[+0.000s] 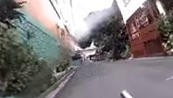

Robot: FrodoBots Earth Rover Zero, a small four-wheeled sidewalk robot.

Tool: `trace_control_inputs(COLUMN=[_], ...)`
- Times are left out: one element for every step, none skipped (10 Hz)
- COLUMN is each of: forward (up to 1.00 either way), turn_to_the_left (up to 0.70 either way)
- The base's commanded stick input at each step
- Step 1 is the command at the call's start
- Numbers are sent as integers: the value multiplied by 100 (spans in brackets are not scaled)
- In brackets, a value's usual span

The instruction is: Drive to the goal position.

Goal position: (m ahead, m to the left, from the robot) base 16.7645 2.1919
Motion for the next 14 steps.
trace_control_inputs(forward=[85,85,85,85,85,85,85,85,85,85,85,85,85,85], turn_to_the_left=[0,0,-1,-8,-21,-33,-33,-33,-33,-33,-33,-32,-29,-29])
